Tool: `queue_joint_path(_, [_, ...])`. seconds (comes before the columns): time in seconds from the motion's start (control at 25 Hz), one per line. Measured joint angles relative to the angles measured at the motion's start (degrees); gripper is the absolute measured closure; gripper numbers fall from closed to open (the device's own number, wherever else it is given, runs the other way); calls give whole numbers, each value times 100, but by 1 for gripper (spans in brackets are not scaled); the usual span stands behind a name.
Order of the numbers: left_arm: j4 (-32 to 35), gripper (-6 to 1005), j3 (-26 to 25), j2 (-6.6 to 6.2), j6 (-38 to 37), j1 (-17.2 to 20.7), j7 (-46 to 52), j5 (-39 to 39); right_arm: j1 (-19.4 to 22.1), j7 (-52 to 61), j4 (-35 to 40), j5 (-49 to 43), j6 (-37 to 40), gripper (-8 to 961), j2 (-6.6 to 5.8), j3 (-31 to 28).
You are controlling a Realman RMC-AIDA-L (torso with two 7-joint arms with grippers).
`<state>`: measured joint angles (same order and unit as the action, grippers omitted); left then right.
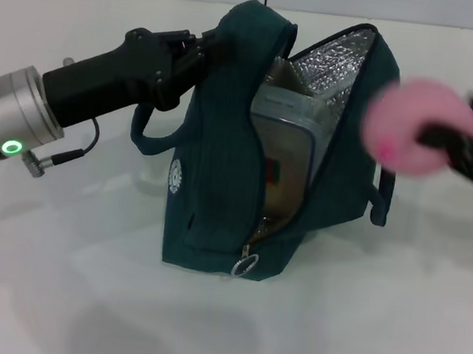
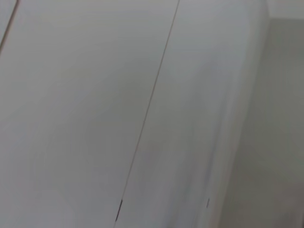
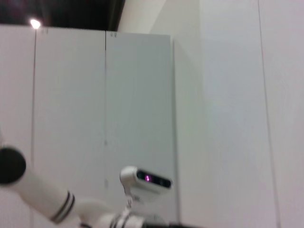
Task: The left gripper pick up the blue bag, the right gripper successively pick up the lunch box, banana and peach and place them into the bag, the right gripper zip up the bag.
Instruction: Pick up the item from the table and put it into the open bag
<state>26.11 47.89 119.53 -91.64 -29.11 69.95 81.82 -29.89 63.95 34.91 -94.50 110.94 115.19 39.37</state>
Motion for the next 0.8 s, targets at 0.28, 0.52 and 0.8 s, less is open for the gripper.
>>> queue_joint_path(0.28, [8, 953, 2, 0, -4, -13, 0, 17, -1024, 1435, 482, -142, -1189, 769, -4, 675])
queue_joint_path(0.52, [8, 953, 0, -7, -1, -25, 0, -4, -1151, 2338, 1316, -224, -1885, 786, -9, 2117])
queue_joint_path(0.8, [15, 953, -13, -9, 21, -51, -28, -11, -1058, 2919, 1838, -737, -1763, 782, -1, 2503])
